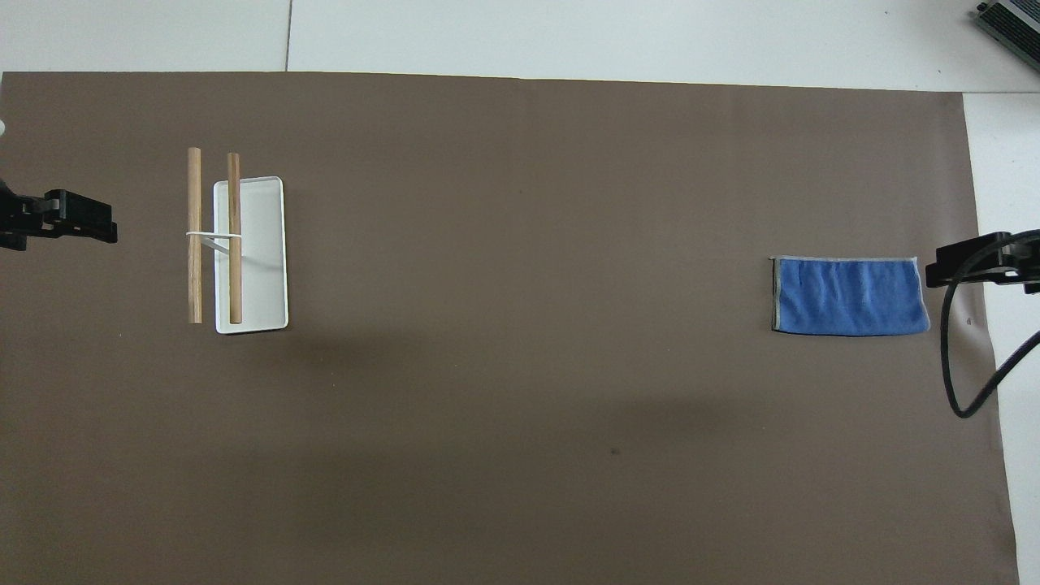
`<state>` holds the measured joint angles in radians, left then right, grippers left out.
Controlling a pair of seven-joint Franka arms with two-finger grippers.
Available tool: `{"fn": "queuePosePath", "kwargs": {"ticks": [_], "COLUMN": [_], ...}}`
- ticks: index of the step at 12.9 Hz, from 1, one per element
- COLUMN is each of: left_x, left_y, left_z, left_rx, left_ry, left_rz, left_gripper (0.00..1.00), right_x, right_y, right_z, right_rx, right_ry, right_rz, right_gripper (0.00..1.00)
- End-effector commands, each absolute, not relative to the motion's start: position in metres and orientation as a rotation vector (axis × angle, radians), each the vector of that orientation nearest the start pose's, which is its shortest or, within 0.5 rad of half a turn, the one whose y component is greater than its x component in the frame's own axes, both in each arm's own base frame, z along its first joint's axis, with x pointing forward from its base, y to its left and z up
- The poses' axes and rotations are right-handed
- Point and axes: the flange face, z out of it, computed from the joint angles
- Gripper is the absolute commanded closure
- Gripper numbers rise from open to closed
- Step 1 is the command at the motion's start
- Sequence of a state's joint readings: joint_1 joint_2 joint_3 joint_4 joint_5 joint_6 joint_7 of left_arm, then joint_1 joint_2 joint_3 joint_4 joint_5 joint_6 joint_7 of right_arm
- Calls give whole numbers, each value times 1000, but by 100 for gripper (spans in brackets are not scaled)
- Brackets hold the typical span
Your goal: Right arm passes towel to left arm to hang
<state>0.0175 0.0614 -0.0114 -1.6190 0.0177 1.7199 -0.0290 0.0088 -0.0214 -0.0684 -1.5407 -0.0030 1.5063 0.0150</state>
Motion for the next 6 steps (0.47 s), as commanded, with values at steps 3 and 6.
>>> {"fn": "queuePosePath", "kwargs": {"ticks": [3, 6], "left_x": [576, 576], "left_y": [12, 20], "left_z": [582, 582], "left_rx": [-3114, -3112], "left_ry": [-63, -87], "left_rz": [-79, -79], "left_gripper": [0, 0], "right_x": [534, 533], "right_y": [-39, -41], "right_z": [646, 646], "right_rx": [-3124, -3120], "right_ry": [152, 145], "right_rz": [16, 21], "right_gripper": [0, 0]}}
